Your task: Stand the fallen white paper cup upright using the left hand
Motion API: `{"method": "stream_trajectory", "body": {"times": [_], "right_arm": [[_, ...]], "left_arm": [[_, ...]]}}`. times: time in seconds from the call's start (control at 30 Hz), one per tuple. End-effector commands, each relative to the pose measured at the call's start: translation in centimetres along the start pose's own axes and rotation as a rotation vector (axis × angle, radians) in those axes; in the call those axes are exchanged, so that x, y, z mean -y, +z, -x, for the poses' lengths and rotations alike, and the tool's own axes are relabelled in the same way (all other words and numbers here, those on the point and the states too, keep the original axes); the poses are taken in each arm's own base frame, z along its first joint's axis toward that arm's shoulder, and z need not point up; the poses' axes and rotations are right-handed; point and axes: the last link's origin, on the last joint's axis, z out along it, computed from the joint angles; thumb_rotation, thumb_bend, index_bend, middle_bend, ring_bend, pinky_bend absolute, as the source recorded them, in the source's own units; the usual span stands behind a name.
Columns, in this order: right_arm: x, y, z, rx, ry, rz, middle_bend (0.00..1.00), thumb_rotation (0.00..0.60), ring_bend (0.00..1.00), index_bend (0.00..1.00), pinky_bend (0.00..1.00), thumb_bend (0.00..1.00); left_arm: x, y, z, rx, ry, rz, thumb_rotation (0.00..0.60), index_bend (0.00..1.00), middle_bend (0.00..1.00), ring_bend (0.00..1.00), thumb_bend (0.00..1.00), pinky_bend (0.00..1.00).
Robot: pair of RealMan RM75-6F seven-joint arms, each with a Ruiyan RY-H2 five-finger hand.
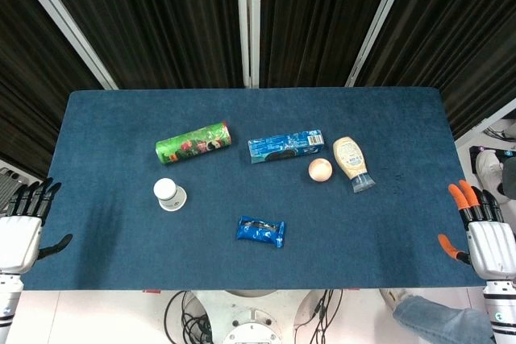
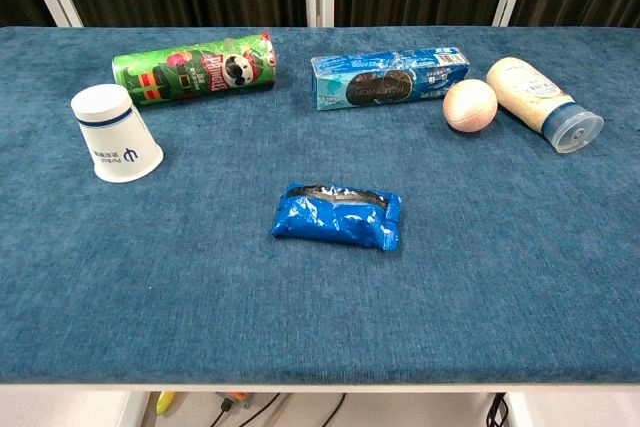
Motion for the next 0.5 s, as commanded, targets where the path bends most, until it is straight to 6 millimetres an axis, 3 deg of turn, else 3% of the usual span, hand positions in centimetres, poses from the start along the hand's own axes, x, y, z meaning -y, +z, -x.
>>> {"method": "stream_trajectory", "body": {"times": [0.03,0.37,0.5], "right_arm": [[0.0,0.0,0.0,0.001,0.000,0.000,0.00,0.600,0.00,0.00,0.00,0.18],[-0.5,0.0,0.0,-0.001,0.005,0.020,0.00,0.600,0.00,0.00,0.00,0.18],[-0.5,0.1,0.0,0.002,0.005,0.020,0.00,0.600,0.00,0.00,0.00,0.18]], "left_arm": [[0.0,0.1,0.0,0.001,0.001,0.001,0.600,0.02,0.00,0.00,0.17,0.00],[-0.5,0.8,0.2,0.011,0.021,0.029,0.600,0.02,0.00,0.00,0.17,0.00],[-1.6,1.9,-0.3,0.021,0.046,0.079,0.600,0.02,0.00,0.00,0.17,0.00]]}}
